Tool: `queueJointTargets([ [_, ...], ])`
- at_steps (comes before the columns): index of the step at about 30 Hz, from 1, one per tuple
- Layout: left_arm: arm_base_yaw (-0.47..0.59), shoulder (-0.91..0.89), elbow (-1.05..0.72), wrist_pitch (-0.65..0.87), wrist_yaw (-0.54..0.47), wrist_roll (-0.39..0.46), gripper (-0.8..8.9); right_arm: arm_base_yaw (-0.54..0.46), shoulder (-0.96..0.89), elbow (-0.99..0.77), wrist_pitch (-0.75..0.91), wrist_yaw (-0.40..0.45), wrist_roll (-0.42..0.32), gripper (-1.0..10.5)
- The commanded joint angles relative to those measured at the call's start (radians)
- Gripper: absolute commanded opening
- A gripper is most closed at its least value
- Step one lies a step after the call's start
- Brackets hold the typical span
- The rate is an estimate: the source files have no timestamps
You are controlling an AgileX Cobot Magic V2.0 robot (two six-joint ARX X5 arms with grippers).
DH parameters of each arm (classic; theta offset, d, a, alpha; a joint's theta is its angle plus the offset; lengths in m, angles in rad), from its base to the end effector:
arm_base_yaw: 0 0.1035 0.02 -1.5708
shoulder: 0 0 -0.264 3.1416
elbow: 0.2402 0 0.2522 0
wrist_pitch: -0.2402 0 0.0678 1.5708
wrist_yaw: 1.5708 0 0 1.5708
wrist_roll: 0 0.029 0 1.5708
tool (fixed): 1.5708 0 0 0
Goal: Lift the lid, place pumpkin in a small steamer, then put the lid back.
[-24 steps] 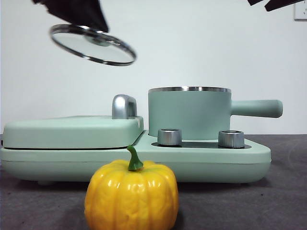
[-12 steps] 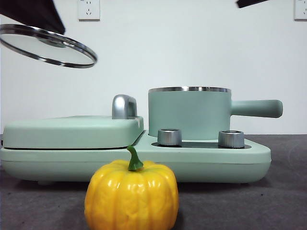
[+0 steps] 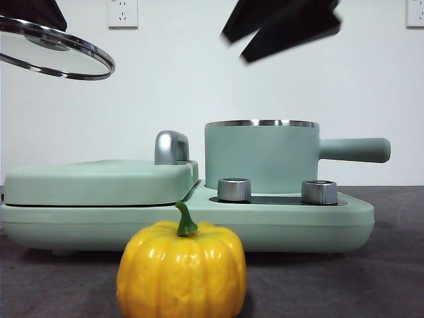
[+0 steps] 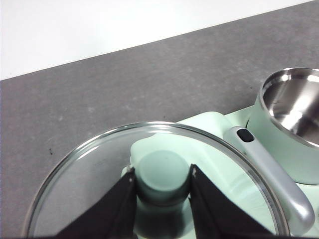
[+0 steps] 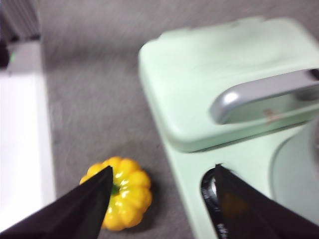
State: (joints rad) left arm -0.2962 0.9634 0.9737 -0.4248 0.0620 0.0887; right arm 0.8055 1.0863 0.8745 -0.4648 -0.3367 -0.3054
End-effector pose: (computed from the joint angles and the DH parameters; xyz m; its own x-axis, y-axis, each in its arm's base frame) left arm 0.1929 -0.0607 0.3438 0.8557 -0.3259 -0.4020 0.3783 0.9240 0.0562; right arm 0.1478 0.1677 0.2847 0.2716 0.7596 -0.5910 -0.9498 0.3107 -0.0371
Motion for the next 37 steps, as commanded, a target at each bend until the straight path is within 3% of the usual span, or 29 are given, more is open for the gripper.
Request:
queueJointTargets([
  [1,0.0,0.002,0.016,0.031,0.005,0.002,0.1,0.051,0.055,0.019,-0.005,0.023,-0.026,3.8],
  [16,0.028,0.004,0.016,0.053,0.005,0.012,0.1,0.186,0.259,0.019,0.021,0.053,-0.043,3.9],
  [24,0.035,0.004,0.016,0.053,0.005,0.016,0.1,0.207,0.343,0.019,0.038,0.103,-0.044,4.6],
  [37,0.035,0.004,0.016,0.052,0.005,0.031,0.1,0.21,0.457,0.019,0.047,0.102,-0.039,4.5],
])
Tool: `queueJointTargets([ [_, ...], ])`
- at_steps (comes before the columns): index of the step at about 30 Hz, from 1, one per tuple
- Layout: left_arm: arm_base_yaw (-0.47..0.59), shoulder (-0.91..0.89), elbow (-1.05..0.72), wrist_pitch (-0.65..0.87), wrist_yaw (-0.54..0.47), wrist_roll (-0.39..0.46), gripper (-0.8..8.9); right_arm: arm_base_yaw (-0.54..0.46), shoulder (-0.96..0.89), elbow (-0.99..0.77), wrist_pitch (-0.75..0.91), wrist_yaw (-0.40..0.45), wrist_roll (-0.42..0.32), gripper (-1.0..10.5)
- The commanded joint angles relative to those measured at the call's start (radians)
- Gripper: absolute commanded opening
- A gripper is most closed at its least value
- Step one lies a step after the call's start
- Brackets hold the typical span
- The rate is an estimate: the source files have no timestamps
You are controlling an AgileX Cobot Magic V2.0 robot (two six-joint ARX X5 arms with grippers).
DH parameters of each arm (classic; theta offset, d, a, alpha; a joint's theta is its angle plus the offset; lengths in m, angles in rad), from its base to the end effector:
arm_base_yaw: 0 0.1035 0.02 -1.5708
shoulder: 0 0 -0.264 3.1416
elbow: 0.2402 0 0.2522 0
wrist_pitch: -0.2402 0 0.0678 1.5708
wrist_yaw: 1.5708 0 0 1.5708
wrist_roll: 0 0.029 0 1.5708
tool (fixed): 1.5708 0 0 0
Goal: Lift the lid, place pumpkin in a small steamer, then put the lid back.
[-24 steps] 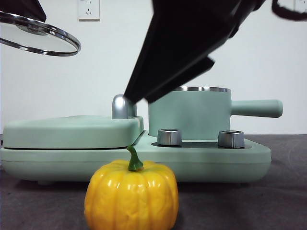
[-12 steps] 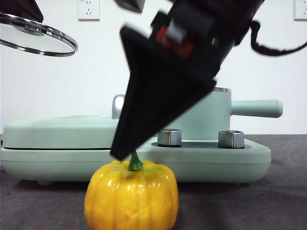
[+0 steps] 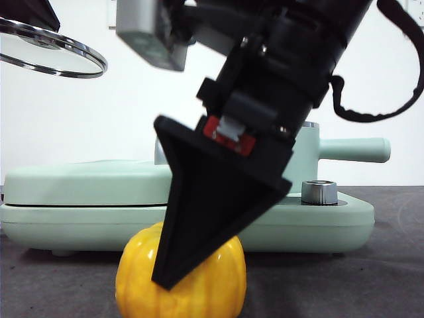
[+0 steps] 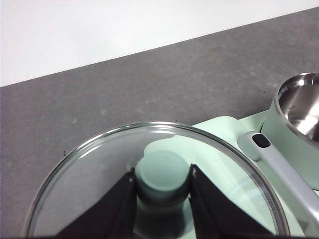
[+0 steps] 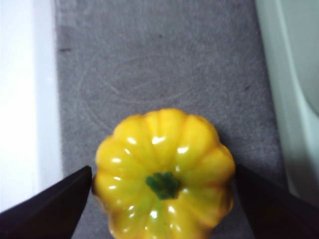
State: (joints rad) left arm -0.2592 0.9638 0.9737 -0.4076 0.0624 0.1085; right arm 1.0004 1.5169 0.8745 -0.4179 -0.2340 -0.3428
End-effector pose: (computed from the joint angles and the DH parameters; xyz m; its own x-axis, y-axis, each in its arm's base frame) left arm 0.1957 -0.0538 0.3453 0.8734 -0.2961 -0.3865 0.3501 0.9336 0.0758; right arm 0.1481 0.2433 0.1846 0.0615 0.5253 -0.8487 -0.9871 0.1580 0.0263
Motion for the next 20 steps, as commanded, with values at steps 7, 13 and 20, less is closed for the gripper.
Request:
queueJointTargets([
  [7,-0.002,0.003,0.016,0.034,0.004,0.011,0.1,0.014,-0.014,0.02,-0.095,0.007,0.075,2.6],
  [13,-0.002,0.003,0.016,0.034,0.004,0.011,0.1,0.009,-0.13,0.025,-0.205,0.015,0.188,2.6],
  [20,-0.002,0.003,0.016,0.034,0.004,0.011,0.1,0.009,-0.269,0.026,-0.351,0.033,0.365,2.7],
])
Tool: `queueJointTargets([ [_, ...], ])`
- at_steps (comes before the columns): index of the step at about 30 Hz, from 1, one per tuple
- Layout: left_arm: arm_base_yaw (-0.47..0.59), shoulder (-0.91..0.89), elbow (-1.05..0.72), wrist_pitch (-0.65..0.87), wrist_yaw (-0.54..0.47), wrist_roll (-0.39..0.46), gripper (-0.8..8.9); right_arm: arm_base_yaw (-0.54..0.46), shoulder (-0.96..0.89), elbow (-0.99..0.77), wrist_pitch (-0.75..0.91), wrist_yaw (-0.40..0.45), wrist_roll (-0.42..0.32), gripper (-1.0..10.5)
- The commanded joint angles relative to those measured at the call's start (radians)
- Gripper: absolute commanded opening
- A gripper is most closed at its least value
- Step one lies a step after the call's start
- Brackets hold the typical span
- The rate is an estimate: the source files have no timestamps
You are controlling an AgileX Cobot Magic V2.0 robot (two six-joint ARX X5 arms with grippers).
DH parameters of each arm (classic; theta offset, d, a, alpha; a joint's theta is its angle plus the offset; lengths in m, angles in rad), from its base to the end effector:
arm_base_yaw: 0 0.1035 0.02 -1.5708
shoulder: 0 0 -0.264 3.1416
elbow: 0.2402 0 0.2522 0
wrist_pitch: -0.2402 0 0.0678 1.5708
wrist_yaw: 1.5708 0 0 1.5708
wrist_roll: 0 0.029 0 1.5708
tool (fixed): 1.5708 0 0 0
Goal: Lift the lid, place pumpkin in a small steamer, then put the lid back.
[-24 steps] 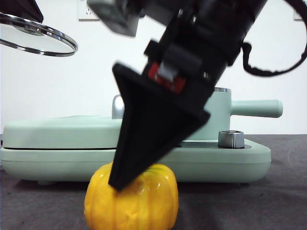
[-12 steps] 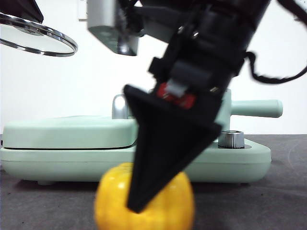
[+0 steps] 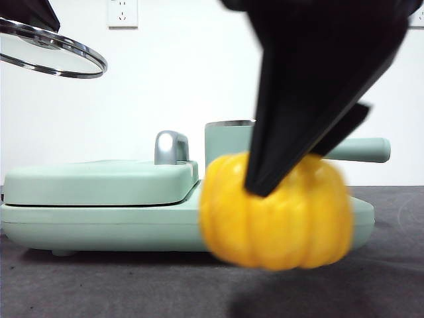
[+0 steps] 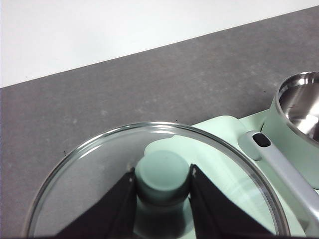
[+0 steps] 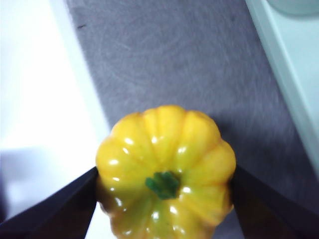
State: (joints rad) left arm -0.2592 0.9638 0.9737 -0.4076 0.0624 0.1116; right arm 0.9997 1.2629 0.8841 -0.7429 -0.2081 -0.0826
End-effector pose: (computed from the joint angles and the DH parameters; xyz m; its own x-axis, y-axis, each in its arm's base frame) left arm 0.1957 -0.0538 0.3453 0.8734 -0.2961 -0.3865 0.3511 0.9330 0.0787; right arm 0.1201 0.1980 0.2336 0.0558 0.4691 -0.8814 -0.9088 0.3894 0.1497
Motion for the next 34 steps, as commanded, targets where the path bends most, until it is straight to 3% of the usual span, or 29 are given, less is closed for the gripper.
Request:
queueJointTargets([
  [1,-0.002,0.003,0.016,0.034,0.004,0.008,0.1,0.01,-0.033,0.018,-0.049,0.021,0.138,2.7],
  [8,-0.002,0.003,0.016,0.034,0.005,0.007,0.1,0.01,-0.106,0.077,-0.185,0.125,0.24,2.7],
  [11,-0.002,0.003,0.016,0.034,0.005,0.007,0.1,0.007,-0.108,0.144,-0.242,0.187,0.245,2.7],
  [17,-0.002,0.003,0.016,0.036,0.005,0.007,0.1,-0.068,-0.088,0.3,-0.309,0.183,0.24,2.7],
  [30,-0.002,0.003,0.016,0.037,0.005,0.007,0.1,-0.349,0.123,0.519,-0.195,0.182,0.051,2.7],
  [34,-0.002,0.003,0.016,0.036,0.004,0.006,0.1,-0.402,0.214,0.57,-0.159,0.182,0.023,3.3],
])
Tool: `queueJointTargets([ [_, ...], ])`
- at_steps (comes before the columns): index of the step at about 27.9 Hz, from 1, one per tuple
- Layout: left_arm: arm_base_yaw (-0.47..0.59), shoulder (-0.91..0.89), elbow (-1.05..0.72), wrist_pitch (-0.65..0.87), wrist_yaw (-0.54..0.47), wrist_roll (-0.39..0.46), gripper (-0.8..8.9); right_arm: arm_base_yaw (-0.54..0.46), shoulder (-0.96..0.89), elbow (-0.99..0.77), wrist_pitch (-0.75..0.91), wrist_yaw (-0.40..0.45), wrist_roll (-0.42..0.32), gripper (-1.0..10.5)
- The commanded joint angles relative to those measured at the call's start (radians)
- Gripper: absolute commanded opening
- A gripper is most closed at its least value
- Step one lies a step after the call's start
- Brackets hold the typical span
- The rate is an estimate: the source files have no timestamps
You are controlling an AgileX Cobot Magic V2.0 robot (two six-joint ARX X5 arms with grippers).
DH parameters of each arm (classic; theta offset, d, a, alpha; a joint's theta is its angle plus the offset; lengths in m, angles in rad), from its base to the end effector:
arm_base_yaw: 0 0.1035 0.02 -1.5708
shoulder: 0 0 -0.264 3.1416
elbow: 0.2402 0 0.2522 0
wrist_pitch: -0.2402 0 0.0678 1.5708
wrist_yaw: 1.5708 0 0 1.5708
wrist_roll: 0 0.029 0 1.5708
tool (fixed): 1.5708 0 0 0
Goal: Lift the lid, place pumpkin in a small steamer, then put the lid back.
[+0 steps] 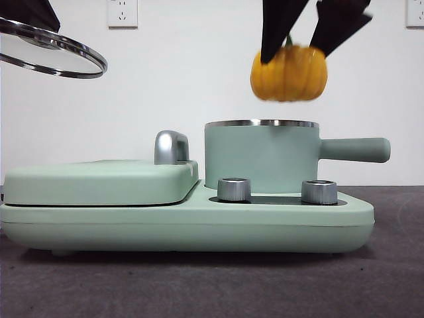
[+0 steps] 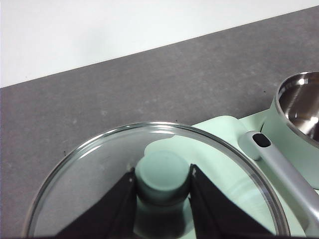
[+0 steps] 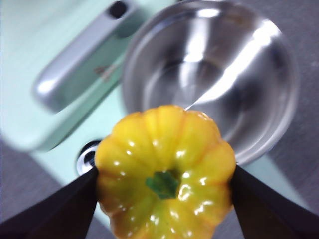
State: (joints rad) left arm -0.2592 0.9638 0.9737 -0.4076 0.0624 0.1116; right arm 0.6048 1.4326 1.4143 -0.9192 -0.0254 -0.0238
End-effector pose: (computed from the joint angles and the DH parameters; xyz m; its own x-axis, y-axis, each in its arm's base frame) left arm 0.1957 -0.0538 0.3453 0.8734 -0.2961 -0.3865 0.3511 0.9330 0.0787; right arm 0.2356 0.1638 0.3425 0.4722 0.3573 -0.8058 -0.5964 0.8027 0.0064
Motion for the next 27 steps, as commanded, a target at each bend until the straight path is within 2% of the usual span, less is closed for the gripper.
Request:
queueJointTargets([
  [1,-0.002,0.003,0.016,0.036,0.004,0.006,0.1,-0.018,0.065,0.053,0.021,-0.001,-0.04,3.3],
  [11,-0.002,0.003,0.016,0.036,0.004,0.006,0.1,-0.067,0.195,0.13,0.119,-0.006,-0.048,3.3],
  [27,-0.002,0.004,0.016,0.035,0.005,0.0,0.1,-0.078,0.379,0.155,0.153,-0.023,-0.076,3.3],
])
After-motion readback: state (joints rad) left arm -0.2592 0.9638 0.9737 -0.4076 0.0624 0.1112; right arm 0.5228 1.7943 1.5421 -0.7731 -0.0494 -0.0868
